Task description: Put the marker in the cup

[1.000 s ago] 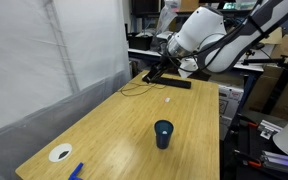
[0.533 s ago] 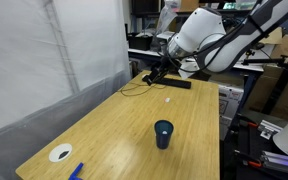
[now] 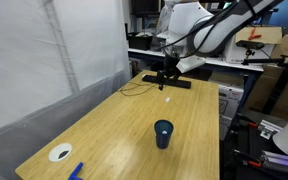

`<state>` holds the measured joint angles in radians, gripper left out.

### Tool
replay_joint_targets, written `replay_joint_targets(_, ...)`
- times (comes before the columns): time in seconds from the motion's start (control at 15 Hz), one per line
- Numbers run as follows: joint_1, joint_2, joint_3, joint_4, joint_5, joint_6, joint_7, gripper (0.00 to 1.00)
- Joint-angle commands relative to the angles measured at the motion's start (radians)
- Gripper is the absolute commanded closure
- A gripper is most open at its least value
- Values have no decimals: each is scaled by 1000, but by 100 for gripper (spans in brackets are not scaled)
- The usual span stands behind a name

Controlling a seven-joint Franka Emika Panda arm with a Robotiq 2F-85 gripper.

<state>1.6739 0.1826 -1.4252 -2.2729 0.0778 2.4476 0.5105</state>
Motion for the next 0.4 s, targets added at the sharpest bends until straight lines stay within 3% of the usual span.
replay_joint_targets(0.0,-38,-30,29,66,49,-168,-10,0)
replay_joint_targets(0.07,-37,-46,30,71,63,-180,-20,0)
replay_joint_targets(0.13,-7,-12,4,43,33,-120,-1,0)
replay_joint_targets(0.33,-9,-25,7,52,43,-142,-1,0)
